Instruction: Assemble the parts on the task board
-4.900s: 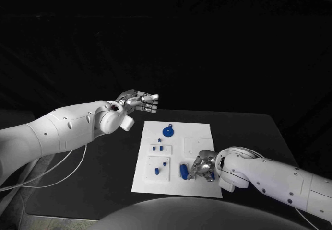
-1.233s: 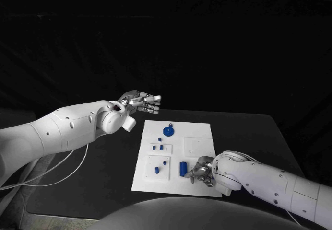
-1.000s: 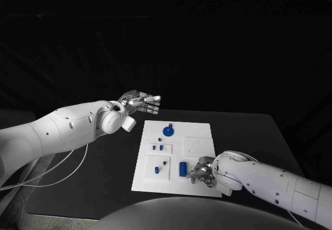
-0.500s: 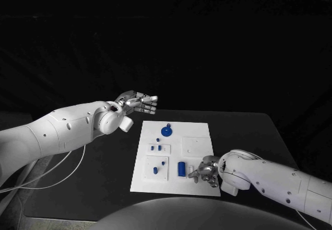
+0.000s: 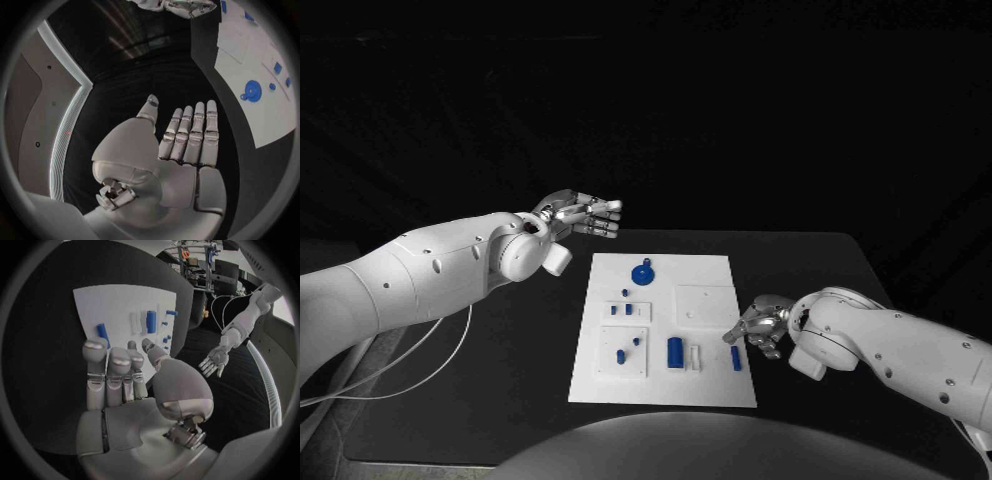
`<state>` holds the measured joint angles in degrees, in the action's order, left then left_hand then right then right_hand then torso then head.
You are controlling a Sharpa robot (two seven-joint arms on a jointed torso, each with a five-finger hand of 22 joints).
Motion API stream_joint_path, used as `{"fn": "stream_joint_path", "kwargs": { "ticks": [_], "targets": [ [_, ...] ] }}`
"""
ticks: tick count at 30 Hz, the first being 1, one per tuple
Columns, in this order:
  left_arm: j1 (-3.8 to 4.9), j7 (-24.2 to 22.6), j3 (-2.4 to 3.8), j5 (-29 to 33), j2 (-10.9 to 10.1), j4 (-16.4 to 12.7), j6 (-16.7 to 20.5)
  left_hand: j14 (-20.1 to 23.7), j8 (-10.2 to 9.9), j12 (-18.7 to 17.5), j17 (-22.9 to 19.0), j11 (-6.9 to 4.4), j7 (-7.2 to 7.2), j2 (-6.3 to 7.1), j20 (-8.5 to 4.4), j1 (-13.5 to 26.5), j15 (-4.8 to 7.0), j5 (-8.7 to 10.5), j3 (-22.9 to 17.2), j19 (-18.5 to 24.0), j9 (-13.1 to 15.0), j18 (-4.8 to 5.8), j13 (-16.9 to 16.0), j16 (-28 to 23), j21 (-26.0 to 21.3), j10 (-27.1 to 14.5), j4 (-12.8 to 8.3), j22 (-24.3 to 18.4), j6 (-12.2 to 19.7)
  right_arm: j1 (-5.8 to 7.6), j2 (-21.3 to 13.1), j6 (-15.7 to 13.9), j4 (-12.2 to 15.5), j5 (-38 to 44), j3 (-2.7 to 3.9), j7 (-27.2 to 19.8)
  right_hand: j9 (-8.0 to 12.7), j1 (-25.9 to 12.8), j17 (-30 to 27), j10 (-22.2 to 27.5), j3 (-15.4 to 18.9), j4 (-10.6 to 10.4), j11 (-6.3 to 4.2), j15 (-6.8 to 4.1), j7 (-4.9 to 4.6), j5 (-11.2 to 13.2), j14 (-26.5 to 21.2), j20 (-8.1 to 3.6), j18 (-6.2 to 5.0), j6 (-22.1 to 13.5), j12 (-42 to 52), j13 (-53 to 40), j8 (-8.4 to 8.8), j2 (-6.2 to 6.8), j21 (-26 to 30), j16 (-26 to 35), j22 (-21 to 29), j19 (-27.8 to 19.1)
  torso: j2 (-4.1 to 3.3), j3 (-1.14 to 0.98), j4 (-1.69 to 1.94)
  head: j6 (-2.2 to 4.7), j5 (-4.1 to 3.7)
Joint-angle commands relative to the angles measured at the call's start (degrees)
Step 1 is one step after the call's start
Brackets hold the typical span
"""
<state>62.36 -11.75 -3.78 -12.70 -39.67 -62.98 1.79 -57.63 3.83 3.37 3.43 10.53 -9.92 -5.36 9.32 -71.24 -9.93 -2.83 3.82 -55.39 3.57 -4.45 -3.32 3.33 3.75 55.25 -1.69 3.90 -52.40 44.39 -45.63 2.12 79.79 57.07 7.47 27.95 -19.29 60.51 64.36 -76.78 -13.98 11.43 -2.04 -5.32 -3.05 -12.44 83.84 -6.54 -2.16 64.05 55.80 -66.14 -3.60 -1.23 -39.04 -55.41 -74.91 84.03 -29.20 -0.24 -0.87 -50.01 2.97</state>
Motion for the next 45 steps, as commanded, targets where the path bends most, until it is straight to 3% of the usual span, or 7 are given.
{"fn": "stream_joint_path", "kwargs": {
  "ticks": [1, 9, 17, 19, 22, 33, 45],
  "targets": [
    [0.02, -0.53, 0.01, -0.29, 0.06, -0.17, -1.01, 0.28, -0.17, 0.09, 0.09, -0.19, 0.07, -0.39, -0.02, -0.04, -0.06, 0.14, -0.32, 0.27, 0.03, -0.53, -0.03, 0.27, 0.08, 0.08, 0.03, -0.04, -0.4, 0.07, -0.66, 1.96, -0.51, 4.73, 0.21, 0.13, 2.14, 0.61, 0.3, -0.12, 0.34, 0.84, 0.14, 0.31, -0.08, -1.14, 0.03, 0.33, -1.08, 0.98, 0.46, -0.09, -0.05, -0.03, -0.62, -0.36, -4.78, 0.47, -0.07, -0.05, 0.05, 0.01, -0.57],
    [0.02, -0.39, -0.02, -0.29, 0.13, -0.09, -1.45, 0.29, -0.17, 0.08, 0.08, -0.19, 0.05, -0.22, -0.03, 0.09, -0.07, 0.14, -0.23, 0.27, 0.03, -0.53, -0.03, 0.25, 0.07, 0.07, 0.06, -0.05, -0.45, 0.15, -1.48, 5.74, -0.92, 7.48, 0.43, 4.42, 0.84, 0.55, 0.65, 0.27, 2.08, -1.72, 0.13, 0.3, 0.01, 2.06, -0.07, 0.28, -0.96, 1.32, -0.06, 0.29, -0.09, 1.93, -0.34, -0.65, -4.67, 0.22, -0.03, 0.02, -0.04, 0.01, -0.91],
    [0.02, -0.21, -0.05, -0.29, 0.35, 0.08, -1.9, 0.37, -0.21, 0.08, 0.08, -0.16, 0.03, -0.18, -0.02, 0.12, -0.1, 0.14, -0.22, 0.31, 0.01, -0.51, -0.02, 0.23, 0.05, 0.02, 0.07, -0.05, -0.22, 0.14, -0.63, 5.75, -1.34, 9.84, 0.43, 7.49, -7.01, 2.06, 1.02, 0.35, 1.1, -6.08, -0.1, 0.18, 0.36, 4.04, -0.02, 0.13, -0.8, 1.1, -0.4, 0.54, -0.12, 5.1, -0.51, -0.68, -4.69, 0.18, -0.04, 0.09, 0.2, 0.01, -1.61],
    [0.02, -0.19, -0.05, -0.29, 0.34, 0.04, -1.94, 0.37, -0.21, 0.08, 0.08, -0.16, 0.03, -0.18, -0.02, 0.12, -0.1, 0.14, -0.22, 0.31, 0.01, -0.51, -0.02, 0.23, 0.05, 0.02, 0.07, -0.05, -0.22, 0.1, -0.19, 5.45, -1.79, 10.25, 0.34, 7.92, -10.2, 2.61, 1.17, 0.33, 0.51, -7.54, -0.1, 0.18, 0.39, 4.21, -0.04, 0.09, -0.77, 0.62, -0.39, 0.55, -0.08, 6.03, -0.52, -0.66, -4.7, 0.18, -0.06, 0.08, 0.23, 0.01, -1.59],
    [0.02, -0.1, -0.06, -0.29, 0.24, -0.02, -2.05, 0.37, -0.21, 0.08, 0.08, -0.16, 0.03, -0.18, -0.02, 0.12, -0.1, 0.14, -0.22, 0.31, 0.01, -0.51, -0.02, 0.23, 0.05, 0.02, 0.07, -0.05, -0.22, -0.05, 0.46, 4.97, -2.39, 10.58, 0.14, 8.22, -12.08, 2.49, 1.12, 0.45, 0.37, -8.48, -0.14, 0.15, 0.51, 4.71, -0.02, 0.1, -0.78, 0.5, -0.59, 0.69, -0.09, 6.52, -0.3, -0.51, -4.65, 0.16, -0.12, 0.02, 0.25, 0.01, -1.33],
    [0.02, 0.21, -0.07, -0.29, 0.04, -0.08, -2.42, 0.48, -0.22, 0.08, 0.08, -0.11, -0.06, 0.0, 0.01, 0.2, -0.12, 0.14, -0.14, 0.41, -0.01, -0.5, -0.03, 0.25, 0.06, -0.16, 0.14, -0.05, 0.29, -1.03, 2.91, 4.14, -3.54, 11.33, -0.73, 8.28, -14.98, 2.17, 1.16, 0.62, -0.38, -11.31, -0.19, 0.07, 0.6, 6.01, 0.02, 0.03, -0.75, 0.28, -0.92, 1.01, -0.07, 7.65, -0.02, -0.3, -4.63, 0.23, -0.09, 0.02, 0.11, 0.01, -1.12],
    [0.02, 0.26, -0.07, -0.29, -0.04, -0.19, -2.55, 0.48, -0.22, 0.08, 0.08, -0.11, -0.06, 0.0, 0.01, 0.2, -0.12, 0.14, -0.14, 0.41, -0.01, -0.5, -0.03, 0.25, 0.06, -0.16, 0.14, -0.05, 0.29, -2.3, 4.72, 3.67, -4.34, 15.38, -1.46, 8.24, -15.78, 2.03, 1.13, 0.66, -0.6, -11.71, -0.28, 0.03, 0.7, 6.44, 0.0, 0.01, -0.74, 0.33, -0.98, 1.05, -0.07, 7.56, 0.16, -0.19, -4.59, 0.22, 0.0, 0.05, 0.09, 0.01, -1.02]
  ]
}}
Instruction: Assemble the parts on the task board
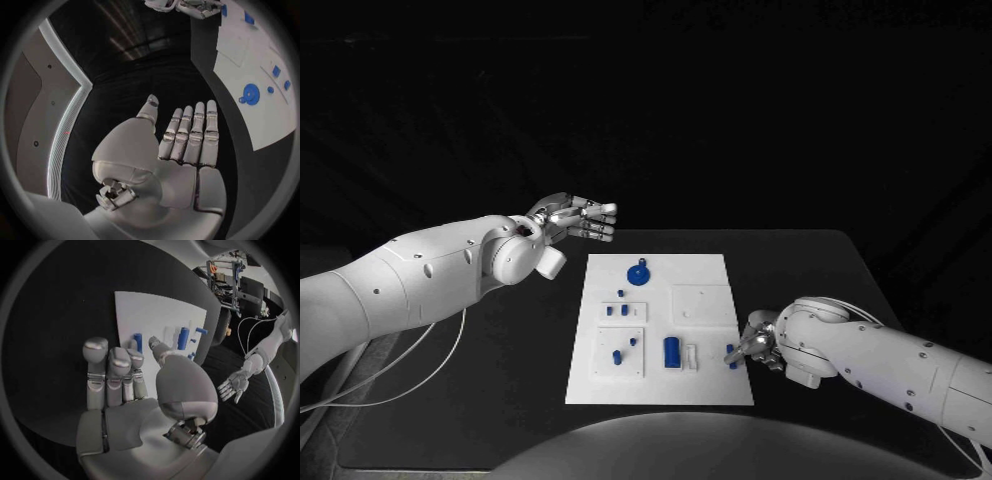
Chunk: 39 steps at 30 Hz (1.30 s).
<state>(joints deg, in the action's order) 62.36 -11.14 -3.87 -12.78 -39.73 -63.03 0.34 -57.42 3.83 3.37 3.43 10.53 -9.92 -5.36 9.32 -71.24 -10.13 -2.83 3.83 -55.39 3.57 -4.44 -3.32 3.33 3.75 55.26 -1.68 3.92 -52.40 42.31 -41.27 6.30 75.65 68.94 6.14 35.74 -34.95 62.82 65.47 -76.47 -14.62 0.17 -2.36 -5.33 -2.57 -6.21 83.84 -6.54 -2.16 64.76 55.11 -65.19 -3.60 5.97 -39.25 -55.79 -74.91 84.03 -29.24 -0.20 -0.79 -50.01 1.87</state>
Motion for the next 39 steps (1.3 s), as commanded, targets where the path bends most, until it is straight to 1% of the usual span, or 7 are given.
{"fn": "stream_joint_path", "kwargs": {
  "ticks": [1, 10, 22, 24, 27, 34, 39],
  "targets": [
    [0.02, -0.34, 0.02, -0.21, 0.03, -0.15, -1.12, 0.28, -0.22, 0.08, 0.08, -0.11, -0.06, 0.0, 0.01, 0.2, 0.09, 0.14, -0.14, 0.41, -0.01, -0.5, -0.03, 0.25, 0.06, -0.16, 0.14, -0.07, 0.29, -0.31, 0.53, -0.66, -0.3, 4.19, -0.19, 0.5, -0.19, -0.27, 0.03, 0.34, -0.09, -0.53, 0.02, 0.02, 0.23, 0.28, 0.0, 0.0, -0.73, -0.37, -0.27, 0.09, -0.07, 0.47, 0.34, 0.18, -4.6, 0.24, 0.04, 0.02, 0.02, 0.01, 0.11],
    [0.02, -0.3, 0.02, -0.24, 0.0, -0.2, -1.24, 0.28, -0.22, 0.08, 0.08, -0.11, -0.06, 0.0, 0.01, 0.2, 0.09, 0.14, -0.14, 0.41, -0.01, -0.5, -0.03, 0.25, 0.06, -0.16, 0.14, -0.07, 0.29, -1.05, 2.22, -4.04, -1.92, 10.46, -0.94, 0.43, -0.13, -0.24, -0.29, 0.52, -3.49, -0.73, 0.02, 0.0, 0.19, 2.06, 0.0, -0.04, -0.7, -0.53, -0.72, 0.45, -0.05, 1.41, 0.9, 0.69, -4.5, 0.29, -0.01, 0.01, 0.05, 0.01, 0.15],
    [0.02, -0.29, 0.02, -0.28, -0.01, -0.22, -1.39, 0.31, -0.2, 0.08, 0.08, -0.1, -0.04, 0.0, 0.02, 0.13, 0.07, 0.14, -0.19, 0.46, 0.0, -0.51, -0.03, 0.25, 0.07, -0.21, 0.23, -0.07, 0.34, -1.62, 4.58, -6.5, -4.94, 12.18, -1.17, -0.24, 0.18, -0.45, -0.56, 0.62, -4.33, -0.8, 0.09, 0.0, 0.01, 2.5, -0.01, -0.05, -0.74, -1.03, -0.92, 0.65, -0.03, 1.64, 1.22, 1.04, -4.45, 0.37, -0.03, -0.06, 0.05, 0.01, 0.54],
    [0.02, -0.28, 0.01, -0.28, -0.01, -0.22, -1.41, 0.31, -0.2, 0.08, 0.08, -0.1, -0.04, 0.0, 0.02, 0.13, 0.07, 0.14, -0.19, 0.46, 0.0, -0.51, -0.03, 0.25, 0.07, -0.21, 0.23, -0.07, 0.34, -1.65, 4.72, -6.38, -5.08, 12.16, -1.18, -0.34, 0.49, 0.04, -0.58, 0.64, -4.46, 0.17, 0.14, 0.01, -0.1, 1.84, -0.02, -0.04, -0.75, -1.23, -0.86, 0.61, -0.03, 1.59, 1.23, 1.07, -4.48, 0.4, -0.02, -0.04, 0.03, 0.01, 0.53],
    [0.02, -0.29, 0.01, -0.29, -0.01, -0.21, -1.42, 0.31, -0.2, 0.08, 0.08, -0.1, -0.04, 0.0, 0.02, 0.13, 0.07, 0.14, -0.19, 0.46, 0.0, -0.51, -0.03, 0.25, 0.07, -0.21, 0.23, -0.07, 0.34, -1.67, 4.86, -5.56, -5.09, 11.5, -1.19, -0.43, 1.73, 0.93, -0.57, 0.84, -4.55, 2.1, 0.32, 0.11, -0.48, -1.18, -0.02, 0.04, -0.79, -2.13, -1.06, 0.73, 0.04, 1.38, 1.33, 1.05, -4.48, 0.39, 0.02, 0.03, -0.02, 0.01, 0.55],
    [0.02, -0.26, 0.01, -0.31, 0.09, -0.22, -1.53, 0.31, -0.2, 0.08, 0.08, -0.1, -0.04, 0.0, 0.02, 0.13, 0.07, 0.14, -0.19, 0.46, 0.0, -0.51, -0.03, 0.25, 0.07, -0.21, 0.23, -0.07, 0.34, -1.95, 5.05, -2.75, -5.04, 9.85, -1.6, -0.6, 10.39, 3.49, -0.51, 1.5, -4.16, 10.31, 0.84, 0.58, -1.69, -8.57, -0.05, 0.56, -1.23, -3.29, -1.23, 0.87, 0.08, -1.14, 1.31, 0.92, -4.56, 0.27, 0.07, 0.04, -0.02, 0.01, 0.48],
    [0.02, -0.22, 0.01, -0.38, 0.04, -0.25, -1.57, 0.3, -0.22, 0.08, 0.08, -0.11, -0.05, 0.03, 0.02, 0.06, 0.07, 0.14, -0.19, 0.46, -0.01, -0.5, -0.03, 0.25, 0.07, -0.19, 0.14, -0.07, 0.36, -2.27, 5.03, -2.02, -5.08, 9.1, -1.83, -0.69, 13.68, 5.83, -0.36, 2.09, -9.11, 16.19, 0.91, 0.57, -2.39, -12.09, -0.22, 0.51, -1.5, -2.7, -1.53, 1.02, 0.06, -3.46, 0.9, 0.86, -4.68, -0.01, 0.09, 0.03, -0.01, 0.01, 0.52]
  ]
}}
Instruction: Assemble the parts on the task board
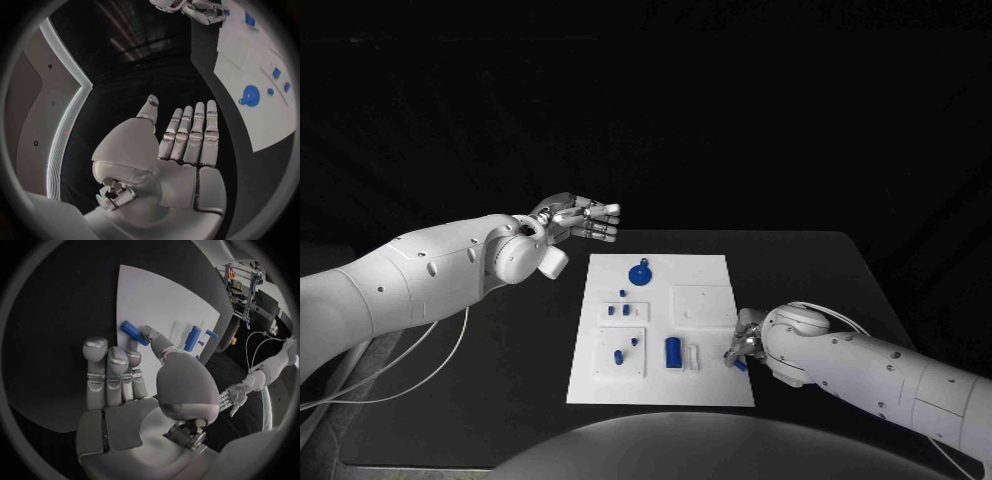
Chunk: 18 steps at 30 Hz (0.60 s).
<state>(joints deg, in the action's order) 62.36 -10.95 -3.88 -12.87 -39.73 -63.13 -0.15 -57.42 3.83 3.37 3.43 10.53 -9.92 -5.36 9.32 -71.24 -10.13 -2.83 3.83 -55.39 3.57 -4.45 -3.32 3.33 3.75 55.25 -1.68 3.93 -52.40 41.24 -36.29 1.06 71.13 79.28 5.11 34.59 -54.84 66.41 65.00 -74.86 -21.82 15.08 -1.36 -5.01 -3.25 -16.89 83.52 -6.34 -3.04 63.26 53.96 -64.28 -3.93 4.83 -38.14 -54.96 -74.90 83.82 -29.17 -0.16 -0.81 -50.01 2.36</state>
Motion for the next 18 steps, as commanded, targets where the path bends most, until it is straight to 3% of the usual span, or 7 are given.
{"fn": "stream_joint_path", "kwargs": {
  "ticks": [1, 3, 5, 8, 11, 15, 18],
  "targets": [
    [0.02, -0.4, 0.02, -0.33, 0.03, -0.16, -1.09, 0.3, -0.22, 0.08, 0.08, -0.11, -0.05, 0.03, 0.02, 0.06, 0.07, 0.14, -0.19, 0.46, -0.01, -0.5, -0.03, 0.25, 0.07, -0.19, 0.14, -0.07, 0.36, -1.23, 0.03, 3.26, -0.54, -1.61, -0.82, 0.42, 34.35, 2.12, 0.16, 0.53, -3.94, 1.45, -0.08, 0.25, -1.79, -1.97, 0.06, 0.31, -0.72, -1.18, -0.4, 0.13, 0.42, -2.05, -0.46, 0.0, -4.71, 0.08, 0.0, -0.02, 0.02, 0.01, 0.02],
    [0.02, -0.36, 0.02, -0.36, 0.0, -0.18, -1.13, 0.3, -0.22, 0.08, 0.08, -0.11, -0.05, 0.03, 0.02, 0.06, 0.07, 0.14, -0.19, 0.46, -0.01, -0.5, -0.03, 0.25, 0.07, -0.19, 0.14, -0.07, 0.36, -1.28, 0.0, 3.24, -0.53, -2.43, -0.85, 0.34, 35.59, 1.91, 0.2, 0.53, -7.06, 1.37, 0.03, 0.33, -1.99, -3.35, 0.02, 0.34, -0.86, -1.37, -0.43, 0.19, 0.39, -1.39, -0.9, 0.01, -4.75, -0.11, -0.02, -0.01, 0.03, 0.01, 0.06],
    [0.02, -0.32, 0.02, -0.41, -0.02, -0.21, -1.21, 0.3, -0.22, 0.08, 0.08, -0.11, -0.05, 0.03, 0.02, 0.06, 0.07, 0.14, -0.19, 0.46, -0.01, -0.5, -0.03, 0.25, 0.07, -0.19, 0.14, -0.07, 0.36, -1.33, -0.06, 2.92, -0.51, -4.13, -0.87, 0.11, 38.6, 0.25, 0.28, 0.41, -12.47, 1.25, 0.04, 0.3, -2.18, -5.23, -0.02, 0.39, -1.11, -1.4, -0.31, 0.21, 0.41, -0.89, -1.96, -0.04, -4.78, -0.48, -0.03, -0.01, 0.01, 0.01, 0.12],
    [0.02, -0.29, 0.02, -0.44, -0.03, -0.24, -1.29, 0.3, -0.22, 0.08, 0.08, -0.11, -0.05, 0.03, 0.02, 0.06, 0.07, 0.14, -0.19, 0.46, -0.01, -0.5, -0.03, 0.25, 0.07, -0.19, 0.14, -0.07, 0.36, -1.36, -0.17, 2.13, -0.47, -6.09, -0.89, -0.31, 41.19, -0.95, 0.34, 0.21, -14.98, 1.21, -0.02, 0.3, -2.23, -6.82, -0.02, 0.36, -1.25, -1.03, 0.01, 0.08, 0.39, -1.19, -3.01, -0.11, -4.8, -0.75, -0.04, -0.01, 0.0, 0.01, 0.21],
    [0.02, -0.28, 0.02, -0.45, -0.04, -0.25, -1.33, 0.3, -0.22, 0.08, 0.08, -0.11, -0.05, 0.03, 0.02, 0.06, 0.07, 0.14, -0.19, 0.46, -0.01, -0.5, -0.03, 0.25, 0.07, -0.19, 0.14, -0.07, 0.36, -1.38, -0.33, 0.8, -0.19, -7.94, -0.89, -1.05, 43.43, -2.64, 0.29, -0.02, -12.99, 0.46, -0.17, 0.24, -1.99, -8.41, 0.07, 0.39, -1.19, -0.16, 0.26, -0.04, 0.34, -1.71, -3.57, -0.1, -4.65, -0.93, -0.03, 0.01, 0.02, 0.01, 0.17],
    [0.02, -0.26, 0.02, -0.46, -0.05, -0.25, -1.35, 0.3, -0.22, 0.08, 0.08, -0.11, -0.05, 0.03, 0.02, 0.06, 0.07, 0.14, -0.19, 0.46, -0.01, -0.5, -0.03, 0.25, 0.07, -0.19, 0.14, -0.07, 0.36, -1.39, -0.61, -0.99, 0.64, -10.71, -0.88, -2.44, 44.32, -5.05, 0.23, -0.45, -7.42, -1.76, -0.44, 0.06, -1.36, -12.67, 0.2, 0.26, -0.9, 0.94, 0.57, -0.21, 0.32, -2.08, -3.63, -0.14, -4.52, -0.62, -0.03, 0.0, 0.0, 0.01, 0.25],
    [0.02, -0.24, 0.02, -0.46, -0.03, -0.23, -1.37, 0.3, -0.22, 0.08, 0.08, -0.11, -0.05, 0.03, 0.02, 0.06, 0.07, 0.14, -0.19, 0.46, -0.01, -0.5, -0.03, 0.25, 0.07, -0.19, 0.14, -0.07, 0.36, -1.39, -0.86, -2.28, 1.63, -12.49, -0.86, -3.4, 44.6, -4.66, 0.2, -0.48, -5.03, -1.87, -0.57, -0.06, -1.11, -14.77, 0.21, 0.12, -0.69, 1.83, 0.52, -0.27, 0.33, -2.61, -3.56, -0.19, -4.59, -0.38, -0.02, 0.0, 0.03, 0.01, 0.3]
  ]
}}
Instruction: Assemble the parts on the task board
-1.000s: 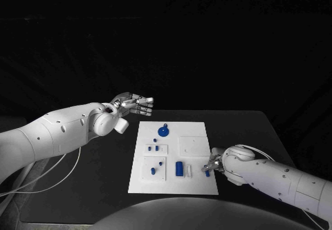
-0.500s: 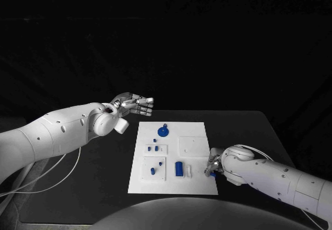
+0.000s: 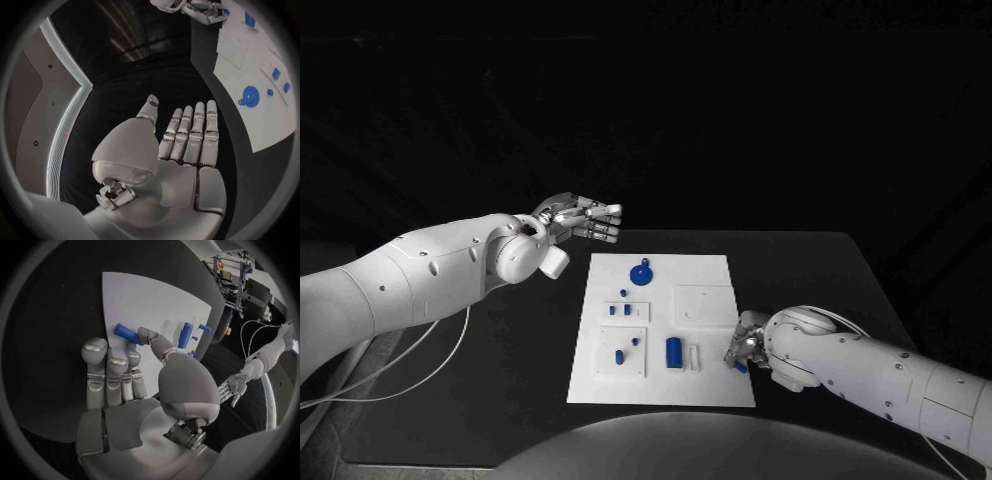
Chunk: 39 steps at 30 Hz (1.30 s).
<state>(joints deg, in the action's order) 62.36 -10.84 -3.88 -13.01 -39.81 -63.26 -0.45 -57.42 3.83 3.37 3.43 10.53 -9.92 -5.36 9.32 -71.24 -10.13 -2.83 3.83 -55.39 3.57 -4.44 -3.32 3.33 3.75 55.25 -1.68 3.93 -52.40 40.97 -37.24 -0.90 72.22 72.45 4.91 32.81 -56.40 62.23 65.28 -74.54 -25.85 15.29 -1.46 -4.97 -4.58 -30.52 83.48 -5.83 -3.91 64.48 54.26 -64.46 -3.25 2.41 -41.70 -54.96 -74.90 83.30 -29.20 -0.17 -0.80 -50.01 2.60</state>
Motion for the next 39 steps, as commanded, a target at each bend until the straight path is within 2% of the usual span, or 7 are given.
{"fn": "stream_joint_path", "kwargs": {
  "ticks": [1, 5, 8, 13, 20, 25, 39],
  "targets": [
    [0.02, -0.35, 0.02, -0.32, 0.05, -0.1, -1.08, 0.3, -0.21, 0.08, 0.08, -0.11, -0.05, 0.03, 0.02, 0.06, 0.07, 0.14, -0.19, 0.46, -0.01, -0.5, -0.03, 0.25, 0.06, -0.18, 0.14, -0.07, 0.36, -1.11, 0.03, -0.6, 0.81, -5.97, -0.65, -1.8, 46.21, -0.34, -0.07, -0.82, -0.71, -2.02, -0.5, -0.11, 0.29, -1.35, 0.25, -0.43, 0.22, 0.86, 0.2, -0.1, -0.4, -0.31, -0.02, -0.22, -4.63, 0.19, 0.01, 0.01, 0.03, 0.01, 0.01],
    [0.02, -0.35, 0.02, -0.32, 0.08, -0.09, -1.11, 0.3, -0.21, 0.08, 0.08, -0.11, -0.05, 0.03, 0.02, 0.06, 0.07, 0.14, -0.19, 0.46, -0.01, -0.5, -0.03, 0.25, 0.06, -0.18, 0.14, -0.07, 0.36, -1.1, -0.23, -1.84, 1.91, -7.1, -0.52, -2.48, 46.33, -0.76, -0.15, -0.91, 0.09, -2.5, -0.63, -0.16, 0.59, -1.32, 0.26, -0.47, 0.32, 1.57, -0.03, -0.02, -0.38, -0.67, 0.21, -0.18, -4.66, 0.33, 0.04, 0.09, 0.03, 0.01, 0.13],
    [0.02, -0.35, 0.02, -0.33, 0.08, -0.09, -1.13, 0.3, -0.21, 0.08, 0.08, -0.11, -0.05, 0.03, 0.02, 0.06, 0.07, 0.14, -0.19, 0.46, -0.01, -0.5, -0.03, 0.25, 0.06, -0.18, 0.14, -0.07, 0.36, -1.08, -0.36, -2.65, 2.51, -7.5, -0.4, -2.82, 46.4, -0.79, -0.17, -1.06, 2.54, -3.21, -0.71, -0.22, 0.85, -1.59, 0.3, -0.56, 0.44, 1.98, -0.05, -0.12, -0.39, -0.76, 0.45, -0.23, -4.68, 0.53, 0.01, 0.12, 0.01, 0.01, 0.2],
    [0.02, -0.3, 0.02, -0.34, 0.11, -0.06, -1.26, 0.33, -0.22, 0.08, 0.08, -0.09, -0.07, -0.06, 0.03, 0.18, 0.08, 0.14, -0.18, 0.47, -0.01, -0.51, -0.03, 0.25, 0.07, -0.21, 0.18, -0.07, 0.47, -0.98, -0.3, -3.94, 3.38, -7.77, -0.12, -3.31, 46.64, -0.67, -0.23, -1.1, 5.22, -4.08, -0.75, -0.27, 1.03, -0.67, 0.29, -0.61, 0.53, 2.13, -0.13, -0.21, -0.39, -0.94, 0.91, -0.23, -4.69, 0.77, -0.04, 0.07, 0.01, 0.01, 0.23],
    [0.02, -0.08, 0.02, -0.45, 0.12, -0.11, -1.7, 0.33, -0.22, 0.08, 0.08, -0.09, -0.07, -0.06, 0.03, 0.18, 0.08, 0.14, -0.18, 0.47, -0.01, -0.51, -0.03, 0.25, 0.07, -0.21, 0.18, -0.07, 0.47, -0.86, 0.16, -5.93, 3.61, -7.99, 0.13, -3.43, 46.86, -0.58, -0.22, -1.21, 6.82, -4.77, -0.8, -0.34, 1.18, 0.21, 0.32, -0.68, 0.58, 2.32, -0.2, -0.25, -0.39, -1.0, 1.18, -0.28, -4.73, 1.0, -0.05, 0.04, 0.05, 0.01, 0.4],
    [0.02, 0.04, 0.02, -0.57, 0.12, -0.17, -1.93, 0.38, -0.23, 0.08, 0.08, -0.09, -0.09, -0.08, 0.04, 0.28, 0.05, 0.14, -0.13, 0.51, -0.02, -0.49, -0.03, 0.24, 0.06, -0.26, 0.24, -0.08, 0.62, -0.8, 0.62, -8.05, 3.45, -10.14, 0.35, -3.1, 46.94, -0.63, -0.24, -1.28, 8.92, -5.78, -0.86, -0.42, 1.41, 1.95, 0.33, -0.75, 0.61, 2.61, -0.41, -0.1, -0.38, -1.25, 1.38, -0.25, -4.73, 1.15, -0.02, 0.02, -0.02, 0.01, 0.47],
    [0.02, 0.34, 0.01, -0.77, 0.19, -0.22, -2.5, 0.43, -0.23, 0.08, 0.08, -0.07, -0.11, -0.06, 0.05, 0.27, 0.04, 0.14, -0.1, 0.57, -0.02, -0.49, -0.03, 0.25, 0.06, -0.31, 0.22, -0.08, 0.73, -0.72, 1.47, -8.78, 2.37, -12.1, 0.6, -1.91, 47.01, -0.39, -0.31, -1.24, 9.57, -5.73, -0.9, -0.45, 1.52, 2.17, 0.3, -0.79, 0.69, 2.96, -0.54, -0.03, -0.41, -1.19, 1.72, -0.13, -4.72, 1.19, -0.02, -0.02, -0.03, 0.01, 0.47]
  ]
}}
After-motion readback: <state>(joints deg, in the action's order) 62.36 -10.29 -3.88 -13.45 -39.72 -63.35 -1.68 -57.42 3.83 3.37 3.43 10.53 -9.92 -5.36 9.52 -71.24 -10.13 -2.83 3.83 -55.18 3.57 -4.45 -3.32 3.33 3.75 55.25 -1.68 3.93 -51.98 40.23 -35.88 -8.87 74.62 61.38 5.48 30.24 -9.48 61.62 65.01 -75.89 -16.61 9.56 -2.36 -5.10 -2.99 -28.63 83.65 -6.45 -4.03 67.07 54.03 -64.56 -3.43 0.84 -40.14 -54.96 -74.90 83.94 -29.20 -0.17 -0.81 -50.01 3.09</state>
